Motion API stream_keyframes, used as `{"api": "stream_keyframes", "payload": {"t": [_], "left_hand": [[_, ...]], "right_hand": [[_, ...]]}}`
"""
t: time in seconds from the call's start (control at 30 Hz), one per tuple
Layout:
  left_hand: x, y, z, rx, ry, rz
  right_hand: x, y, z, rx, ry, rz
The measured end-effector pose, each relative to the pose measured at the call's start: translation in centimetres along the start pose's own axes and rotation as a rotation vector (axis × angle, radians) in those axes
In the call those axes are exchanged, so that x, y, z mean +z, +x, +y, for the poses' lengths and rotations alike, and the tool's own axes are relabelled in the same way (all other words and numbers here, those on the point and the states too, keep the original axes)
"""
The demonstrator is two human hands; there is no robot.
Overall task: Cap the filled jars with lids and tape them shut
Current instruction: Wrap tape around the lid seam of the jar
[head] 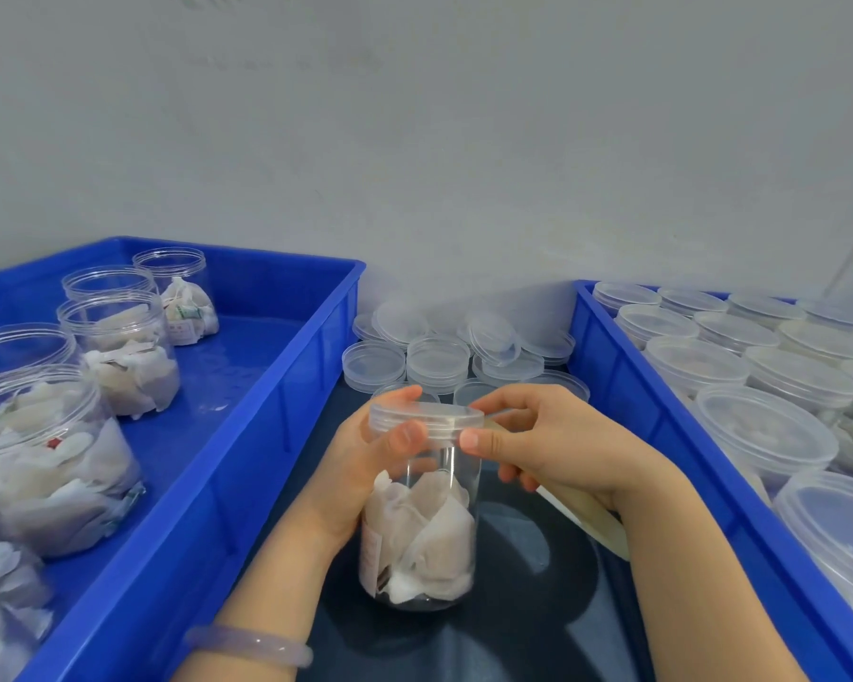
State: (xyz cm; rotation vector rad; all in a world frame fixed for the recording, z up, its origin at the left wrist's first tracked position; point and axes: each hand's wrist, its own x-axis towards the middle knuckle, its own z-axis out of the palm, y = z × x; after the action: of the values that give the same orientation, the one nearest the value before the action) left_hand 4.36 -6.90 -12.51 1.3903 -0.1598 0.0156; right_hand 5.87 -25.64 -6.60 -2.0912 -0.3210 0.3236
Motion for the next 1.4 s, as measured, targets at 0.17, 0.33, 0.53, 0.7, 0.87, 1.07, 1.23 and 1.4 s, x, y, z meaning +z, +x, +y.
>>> {"api": "stream_keyframes", "payload": {"t": [0.17, 0.33, 0.53, 0.7, 0.87, 1.07, 1.23, 1.4], "left_hand": [[-0.6, 0.1, 0.8, -0.016, 0.225, 0.000], [-0.6, 0.0, 1.1, 0.007, 0.280, 0.076], [-0.8, 0.3, 0.8, 0.007, 0.092, 0.133], [-1.2, 0.3, 0.8, -0.001, 0.019, 0.094], [-1.2, 0.1, 0.7, 0.018, 0.022, 0.038], [-1.6, -0.1, 0.7, 0.002, 0.090, -0.033], [-0.9, 0.3, 0.8, -0.016, 0.188, 0.066], [-0.8, 0.2, 0.8, -0.001, 0.139, 0.090]], "right_hand": [[0.2, -0.1, -0.3, 0.012, -0.048, 0.004], [-0.4, -0.5, -0.3, -0.016, -0.101, -0.089], [-0.6, -0.7, -0.1, -0.048, 0.031, -0.108], [-0.4, -0.4, 0.2, -0.038, 0.064, -0.061], [0.2, 0.4, 0.6, -0.008, 0.065, -0.039], [0.7, 0.5, 0.8, -0.036, 0.102, -0.019], [1.2, 0.7, 0.5, -0.066, 0.042, 0.040], [0.3, 0.4, 0.6, -0.043, 0.051, -0.053]]}}
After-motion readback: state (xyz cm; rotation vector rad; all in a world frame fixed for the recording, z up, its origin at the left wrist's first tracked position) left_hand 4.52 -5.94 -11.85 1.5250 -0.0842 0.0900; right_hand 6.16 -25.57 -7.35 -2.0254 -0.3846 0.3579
